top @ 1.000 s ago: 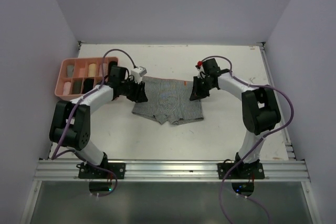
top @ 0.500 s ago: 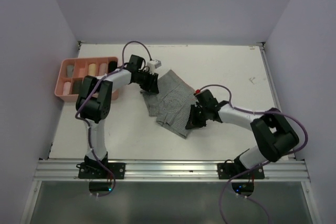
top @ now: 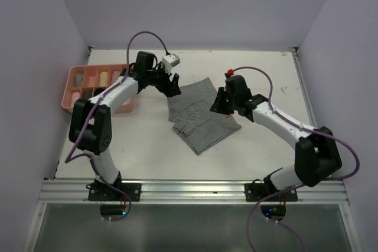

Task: Roll the underwear
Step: Flatten the underwear

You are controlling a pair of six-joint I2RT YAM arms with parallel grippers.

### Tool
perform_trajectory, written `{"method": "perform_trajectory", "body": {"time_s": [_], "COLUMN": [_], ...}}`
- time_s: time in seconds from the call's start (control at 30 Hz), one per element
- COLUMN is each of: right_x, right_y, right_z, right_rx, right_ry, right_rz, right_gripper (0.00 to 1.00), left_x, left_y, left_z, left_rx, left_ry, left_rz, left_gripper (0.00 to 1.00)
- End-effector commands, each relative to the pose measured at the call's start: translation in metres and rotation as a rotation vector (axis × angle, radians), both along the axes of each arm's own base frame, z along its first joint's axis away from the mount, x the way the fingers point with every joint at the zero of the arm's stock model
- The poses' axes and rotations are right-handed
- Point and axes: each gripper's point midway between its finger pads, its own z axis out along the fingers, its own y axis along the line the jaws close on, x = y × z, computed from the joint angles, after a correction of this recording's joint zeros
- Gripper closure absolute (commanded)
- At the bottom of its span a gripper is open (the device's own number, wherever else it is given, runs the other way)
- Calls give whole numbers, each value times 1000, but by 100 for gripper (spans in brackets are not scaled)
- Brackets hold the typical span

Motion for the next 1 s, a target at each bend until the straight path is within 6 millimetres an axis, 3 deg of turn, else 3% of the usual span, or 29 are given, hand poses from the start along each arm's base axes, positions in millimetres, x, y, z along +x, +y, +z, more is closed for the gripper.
{"method": "perform_trajectory", "body": {"time_s": [0.0,0.1,0.13,0.3,0.37,0.4,0.5,0.67,0.77,0.8,0.87,0.9,0.97], "right_x": [-3,-4,-8,-36,-55,-62,-83,-106,-119,-122,-119,-112,-78], "right_y": [-18,-24,-28,-37,-36,-30,-21,-18,-5,1,18,19,15], "right_z": [-44,-62,-69,-93,-106,-104,-103,-94,-82,-76,-50,-41,-11], "right_rx": [-200,-266,-284,-287,-268,-236,-232,-215,-164,-142,-66,-69,-79], "right_ry": [86,134,156,243,293,298,299,329,336,326,262,225,97], "right_rz": [76,92,89,95,118,136,210,309,400,433,477,468,392], "right_gripper": [85,88,88,91,93,93,93,93,91,89,86,85,75], "left_x": [-21,-36,-47,-66,-62,-59,-48,-40,-32,-23,-11,5,20], "left_y": [3,10,7,0,-2,0,0,-7,-10,-10,-10,-7,-3], "left_z": [2,-18,-31,-67,-76,-88,-99,-82,-61,-45,-28,-14,-7], "left_rx": [-14,40,63,80,90,113,137,102,81,61,27,13,23], "left_ry": [3,48,89,195,199,215,222,169,104,60,12,-23,-36], "left_rz": [-18,17,0,-7,4,26,39,-4,-33,-35,-39,-30,-11], "left_gripper": [24,27,29,41,45,46,50,48,41,39,36,36,36]}}
